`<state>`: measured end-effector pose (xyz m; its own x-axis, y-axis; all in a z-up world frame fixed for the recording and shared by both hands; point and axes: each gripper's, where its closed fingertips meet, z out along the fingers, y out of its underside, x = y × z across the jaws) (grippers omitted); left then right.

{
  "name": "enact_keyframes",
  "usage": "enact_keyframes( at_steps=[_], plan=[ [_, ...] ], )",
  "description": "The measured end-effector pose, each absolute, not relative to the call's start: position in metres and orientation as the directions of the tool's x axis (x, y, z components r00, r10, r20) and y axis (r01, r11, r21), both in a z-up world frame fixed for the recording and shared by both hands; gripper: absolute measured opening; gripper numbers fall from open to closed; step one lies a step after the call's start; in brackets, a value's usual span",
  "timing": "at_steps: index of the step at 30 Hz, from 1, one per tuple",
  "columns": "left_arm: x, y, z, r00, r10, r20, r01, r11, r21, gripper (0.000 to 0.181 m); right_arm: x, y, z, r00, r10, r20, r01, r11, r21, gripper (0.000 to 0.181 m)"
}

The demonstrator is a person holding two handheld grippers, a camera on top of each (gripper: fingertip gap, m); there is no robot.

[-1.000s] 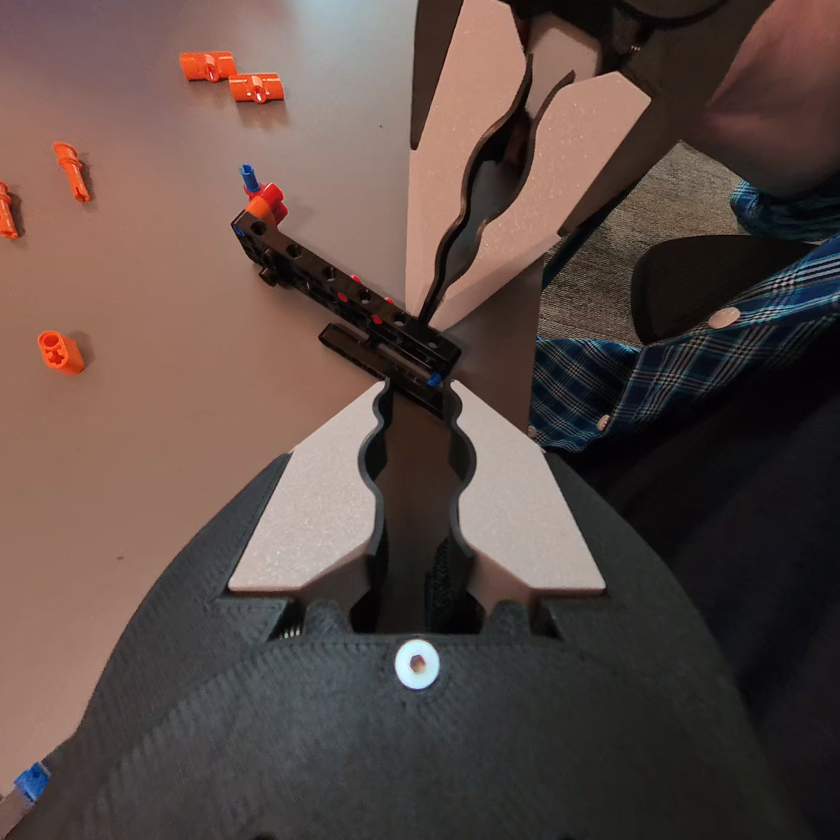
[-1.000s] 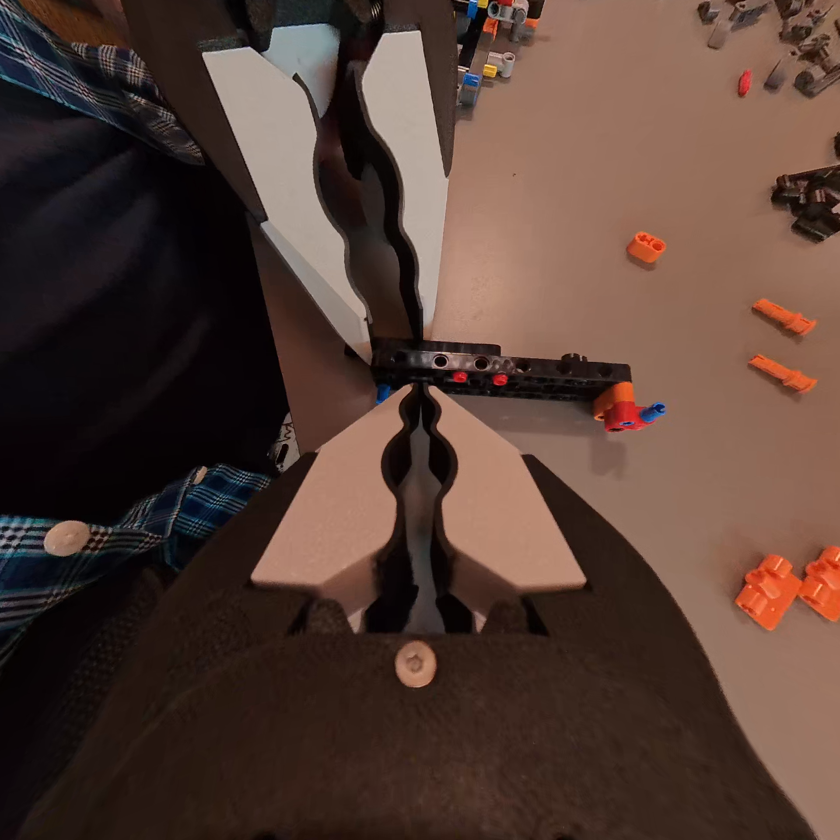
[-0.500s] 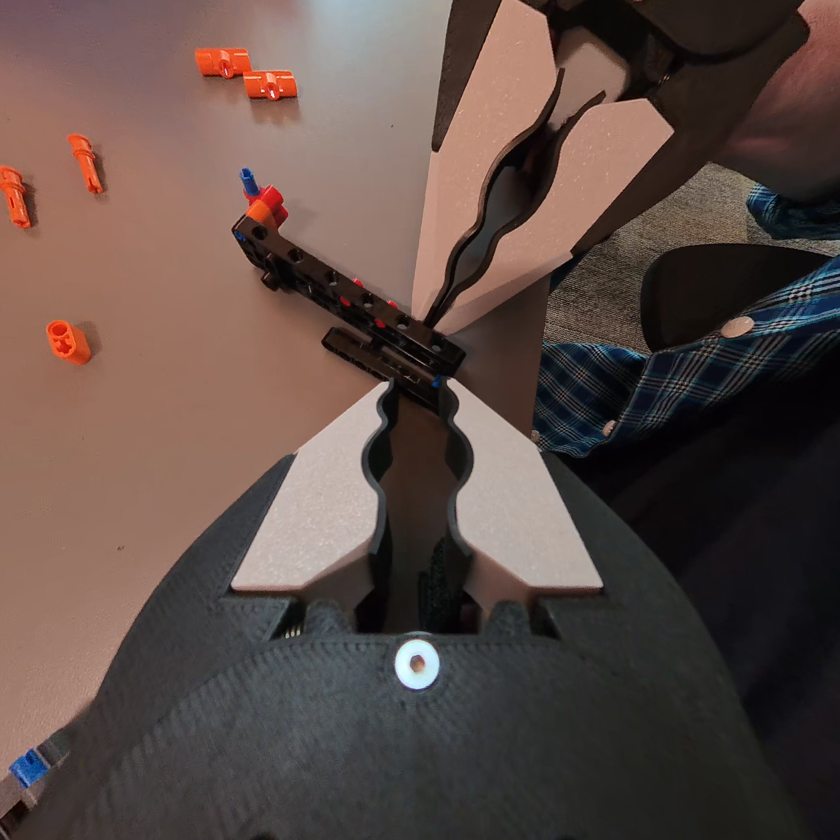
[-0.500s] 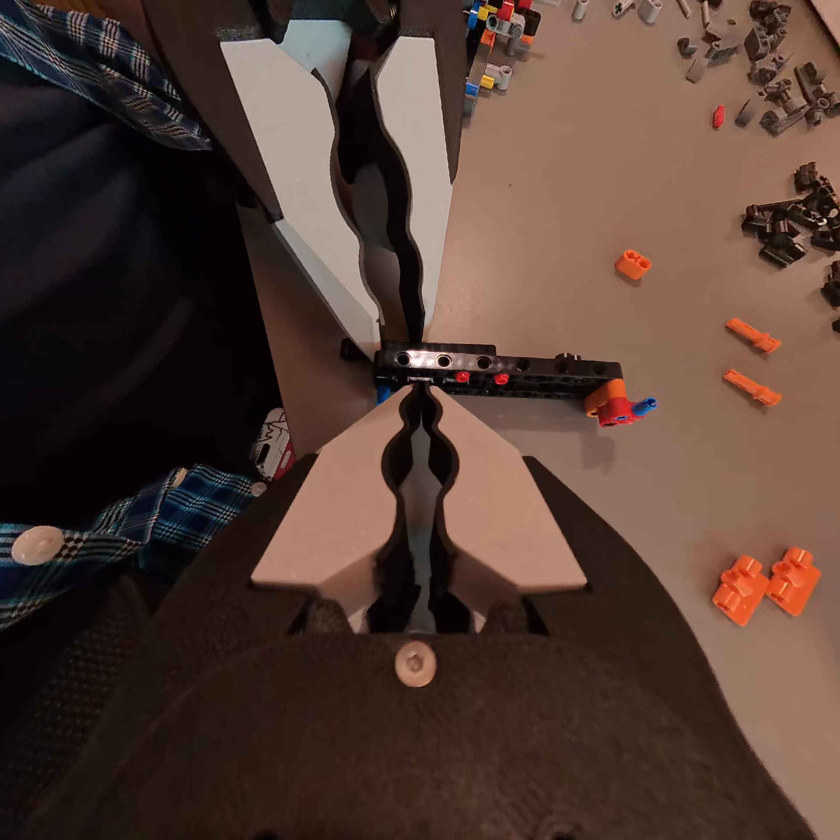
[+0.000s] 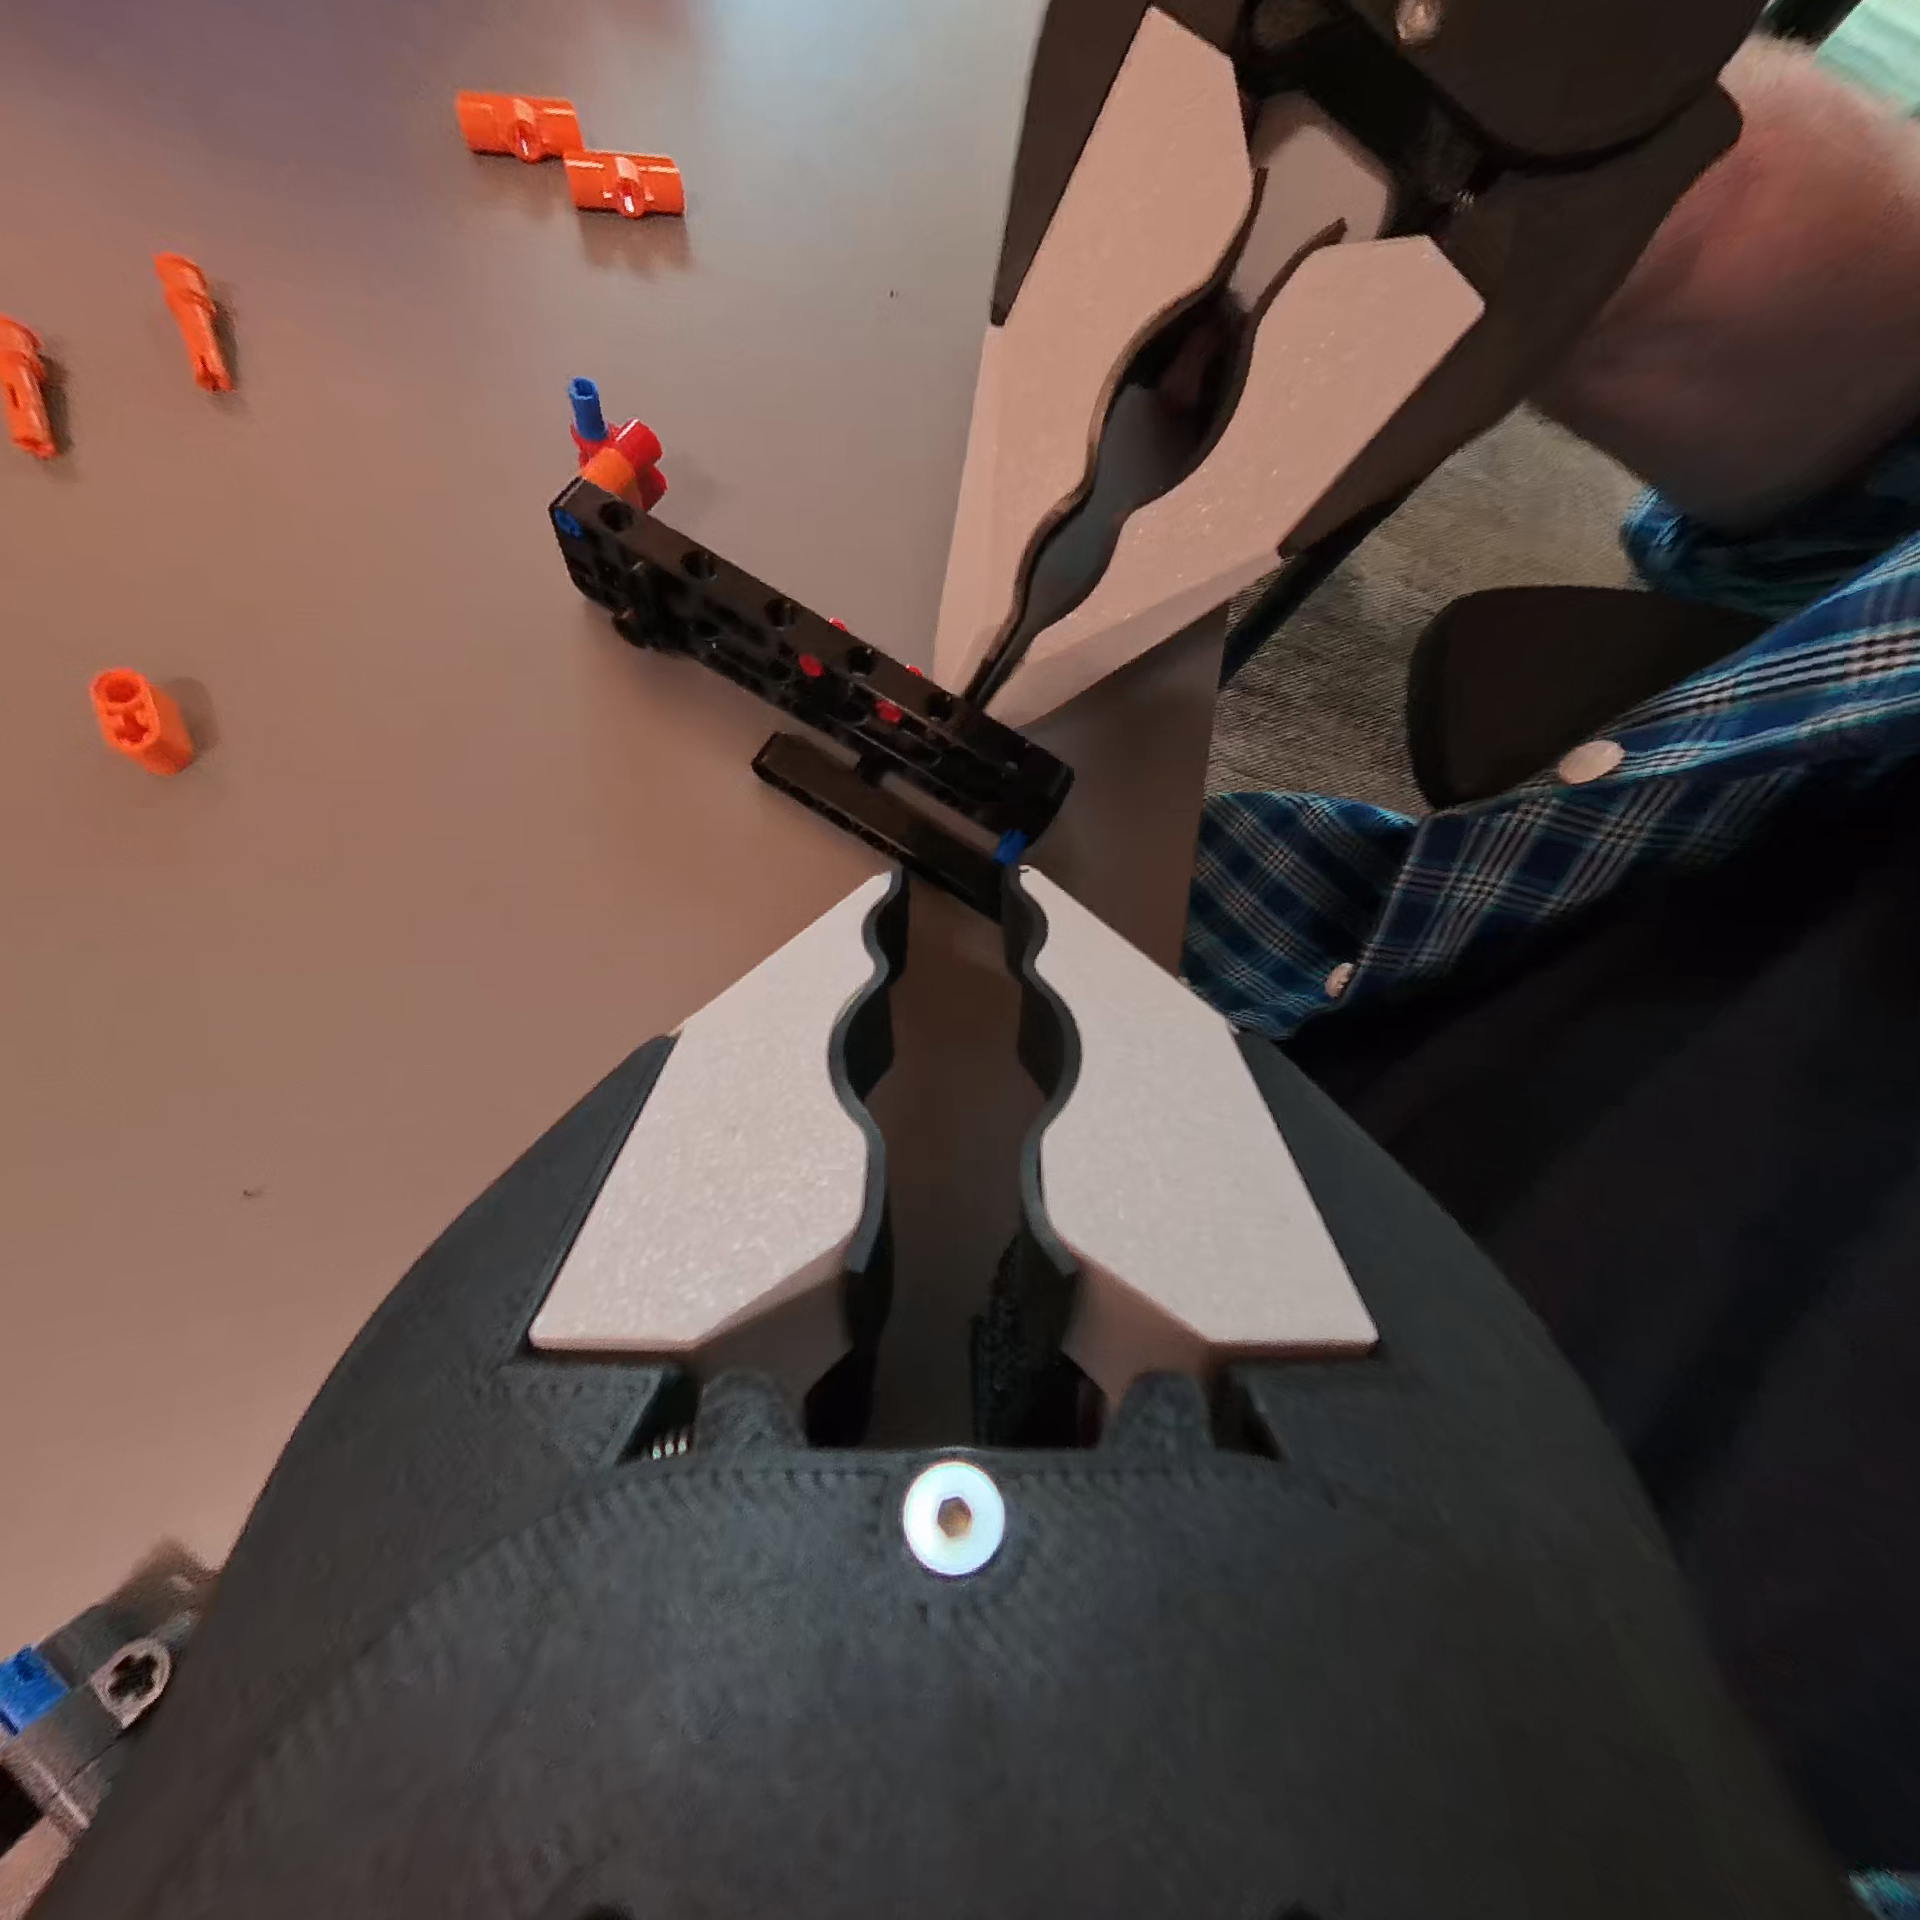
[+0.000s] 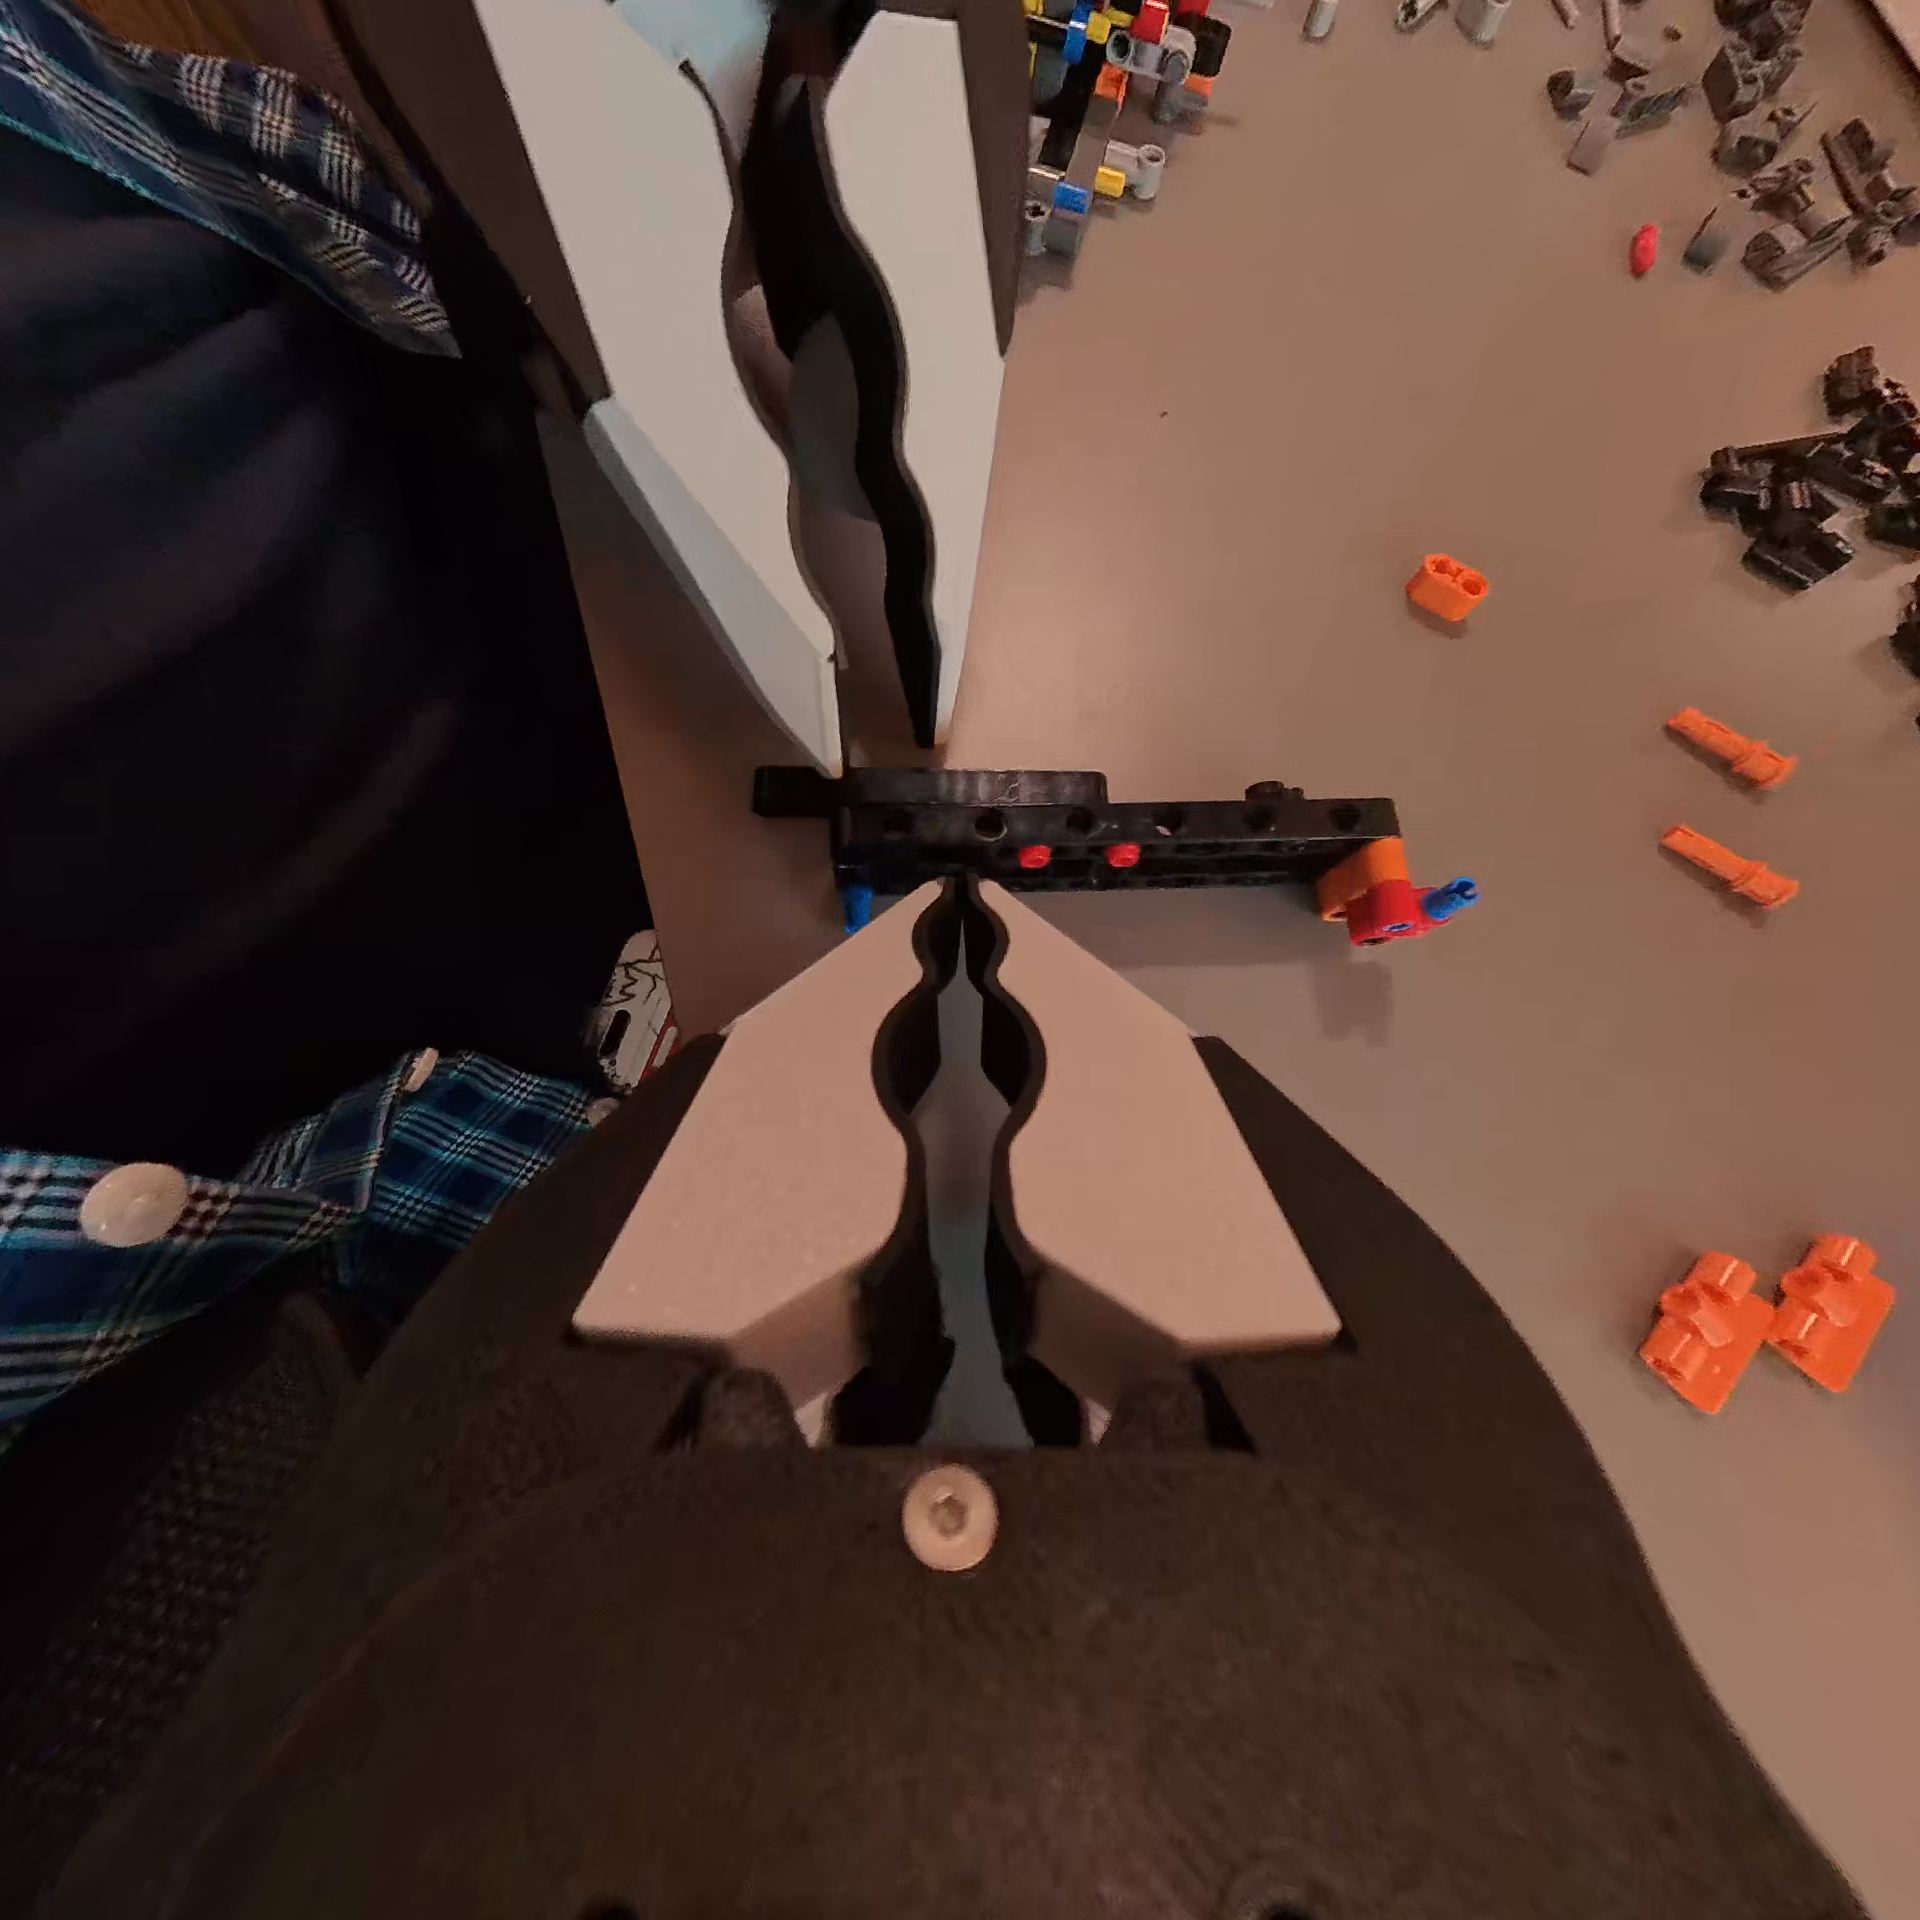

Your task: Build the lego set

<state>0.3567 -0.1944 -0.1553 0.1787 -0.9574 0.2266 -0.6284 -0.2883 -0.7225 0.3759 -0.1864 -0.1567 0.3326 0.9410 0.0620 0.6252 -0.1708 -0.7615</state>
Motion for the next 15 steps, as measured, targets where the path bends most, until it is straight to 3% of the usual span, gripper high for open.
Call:
enact_keyframes(
  at_steps=[15],
  plan=[
    [0.358,-0.202,-0.158,0.117,-0.946,0.301,-0.639,-0.304,-0.707,0.005,0.371,-0.198,-0.162,0.278,0.958,0.066,0.660,-0.140,-0.738,0.000]
  ],
)
